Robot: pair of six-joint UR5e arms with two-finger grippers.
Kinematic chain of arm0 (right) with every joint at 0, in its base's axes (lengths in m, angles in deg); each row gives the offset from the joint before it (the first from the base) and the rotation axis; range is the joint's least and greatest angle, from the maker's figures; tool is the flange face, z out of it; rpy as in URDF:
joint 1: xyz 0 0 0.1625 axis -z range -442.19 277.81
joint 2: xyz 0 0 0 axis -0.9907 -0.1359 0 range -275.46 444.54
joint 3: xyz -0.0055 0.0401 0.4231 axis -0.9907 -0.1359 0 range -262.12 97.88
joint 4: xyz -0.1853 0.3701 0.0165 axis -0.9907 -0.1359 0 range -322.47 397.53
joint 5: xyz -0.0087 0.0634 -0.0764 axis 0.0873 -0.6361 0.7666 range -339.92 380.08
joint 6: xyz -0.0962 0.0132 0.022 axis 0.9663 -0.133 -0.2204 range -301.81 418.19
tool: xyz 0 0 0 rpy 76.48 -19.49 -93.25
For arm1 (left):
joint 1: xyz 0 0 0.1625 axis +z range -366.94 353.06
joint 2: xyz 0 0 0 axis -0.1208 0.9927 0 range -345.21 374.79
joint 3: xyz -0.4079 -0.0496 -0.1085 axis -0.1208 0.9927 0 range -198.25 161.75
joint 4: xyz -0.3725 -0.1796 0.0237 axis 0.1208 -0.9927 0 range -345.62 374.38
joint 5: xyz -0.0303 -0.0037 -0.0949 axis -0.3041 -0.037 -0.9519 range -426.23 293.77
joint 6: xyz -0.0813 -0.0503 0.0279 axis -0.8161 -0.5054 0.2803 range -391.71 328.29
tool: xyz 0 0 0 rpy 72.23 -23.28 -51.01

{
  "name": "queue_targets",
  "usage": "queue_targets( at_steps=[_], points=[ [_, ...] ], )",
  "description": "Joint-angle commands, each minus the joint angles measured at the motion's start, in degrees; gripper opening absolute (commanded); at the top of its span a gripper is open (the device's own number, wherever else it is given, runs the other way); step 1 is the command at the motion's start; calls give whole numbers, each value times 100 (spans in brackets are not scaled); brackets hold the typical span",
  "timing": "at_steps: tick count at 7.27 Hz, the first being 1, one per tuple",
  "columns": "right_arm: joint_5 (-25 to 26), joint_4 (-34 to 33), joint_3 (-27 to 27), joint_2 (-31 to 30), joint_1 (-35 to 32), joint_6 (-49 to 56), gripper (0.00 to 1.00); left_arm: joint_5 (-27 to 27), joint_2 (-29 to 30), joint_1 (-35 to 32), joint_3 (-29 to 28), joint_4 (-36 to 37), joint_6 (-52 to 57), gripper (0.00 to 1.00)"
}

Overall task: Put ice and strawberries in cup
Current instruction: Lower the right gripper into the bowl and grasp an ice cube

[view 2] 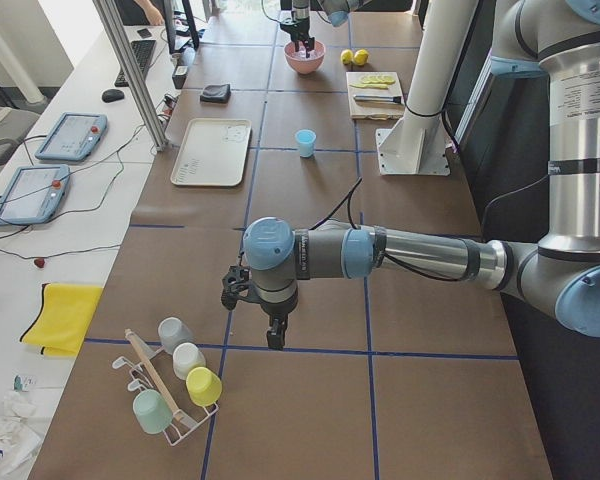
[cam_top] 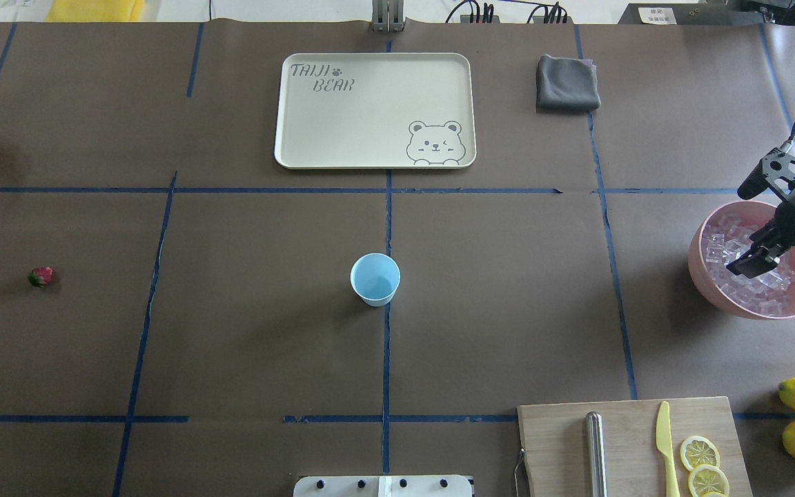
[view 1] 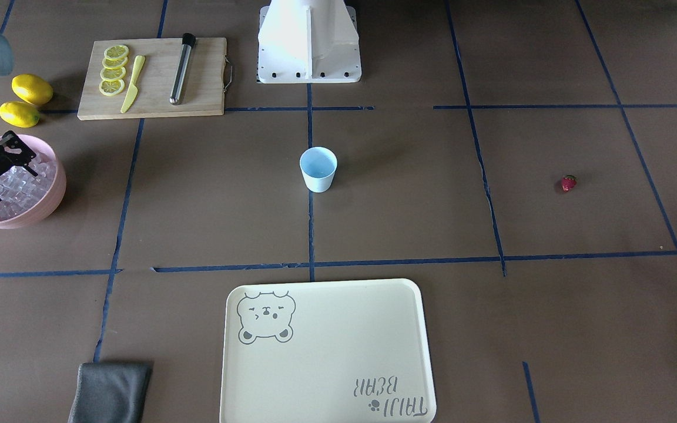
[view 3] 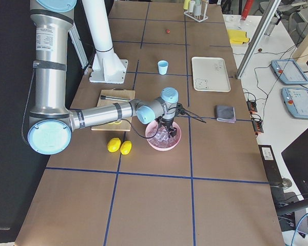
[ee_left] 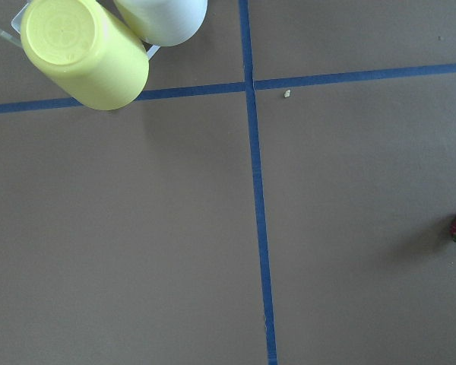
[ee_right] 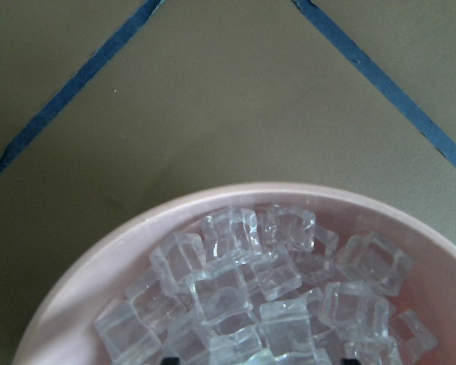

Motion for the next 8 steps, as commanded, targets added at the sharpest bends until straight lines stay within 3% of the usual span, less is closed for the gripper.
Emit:
queue_targets(
  at_steps=[1,4,7,8],
  points=[
    [0,0,45,21,-5,32,13,-5,8,9,0,0,2,100],
    [0,0,158,4,-40,32,8,-5,0,9,9,0,2,100],
    [-18,-70,449,82,-661,-108,8,-5,0,18,9,0,2,100],
    [-18,-79,449,100,-960,-613,8,-5,0,18,9,0,2,100]
  ],
)
